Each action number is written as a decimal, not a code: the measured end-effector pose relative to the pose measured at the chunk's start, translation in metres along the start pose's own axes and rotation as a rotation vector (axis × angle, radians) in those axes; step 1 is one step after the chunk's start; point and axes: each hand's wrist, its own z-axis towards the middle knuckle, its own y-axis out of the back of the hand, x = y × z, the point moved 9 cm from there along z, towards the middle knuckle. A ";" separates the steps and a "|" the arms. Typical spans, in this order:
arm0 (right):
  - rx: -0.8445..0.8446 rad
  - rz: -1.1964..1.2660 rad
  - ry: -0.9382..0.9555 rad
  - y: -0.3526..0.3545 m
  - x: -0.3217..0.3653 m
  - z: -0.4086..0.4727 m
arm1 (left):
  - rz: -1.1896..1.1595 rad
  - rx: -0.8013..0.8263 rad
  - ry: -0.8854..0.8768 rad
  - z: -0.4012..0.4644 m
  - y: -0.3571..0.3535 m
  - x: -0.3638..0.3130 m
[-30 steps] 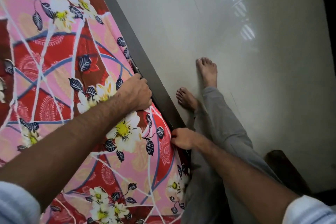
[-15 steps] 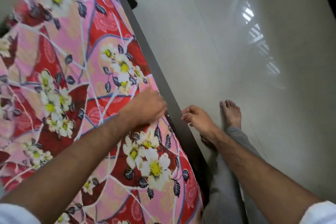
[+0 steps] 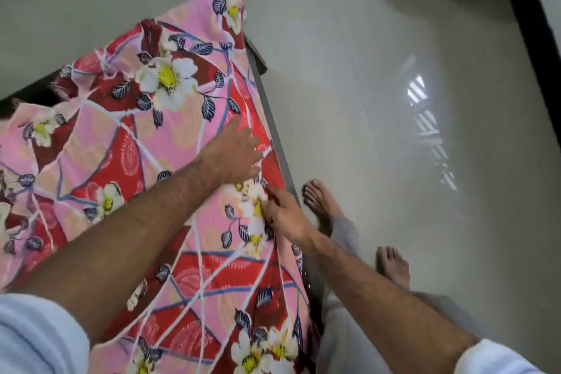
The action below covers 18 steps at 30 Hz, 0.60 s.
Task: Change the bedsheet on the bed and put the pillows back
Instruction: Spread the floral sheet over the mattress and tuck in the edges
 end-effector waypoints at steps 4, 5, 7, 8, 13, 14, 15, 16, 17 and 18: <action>-0.115 -0.041 -0.052 0.004 -0.005 0.040 | -0.037 0.010 -0.096 0.029 -0.001 0.005; -0.123 -0.075 -0.082 0.004 -0.010 0.045 | -0.049 0.002 -0.114 0.033 -0.003 0.008; -0.141 -0.158 -0.155 0.006 -0.021 0.051 | -0.057 0.001 -0.138 0.037 -0.006 0.011; -0.166 -0.161 -0.193 0.007 -0.024 0.055 | -0.057 0.009 -0.156 0.039 -0.007 0.012; -0.192 -0.142 -0.295 -0.002 -0.030 0.064 | -0.038 0.005 -0.235 0.038 -0.006 0.013; -0.201 -0.114 -0.323 -0.003 -0.034 0.065 | -0.054 0.000 -0.234 0.038 -0.006 0.015; -0.222 -0.078 -0.345 0.001 -0.035 0.066 | -0.072 -0.001 -0.234 0.039 -0.004 0.017; -0.250 -0.047 -0.367 0.008 -0.032 0.067 | -0.088 -0.010 -0.238 0.040 0.000 0.017; -0.265 -0.031 -0.388 0.015 -0.029 0.068 | -0.093 -0.022 -0.239 0.041 0.002 0.015; -0.279 -0.012 -0.399 0.022 -0.018 0.070 | -0.091 -0.028 -0.237 0.044 0.003 0.015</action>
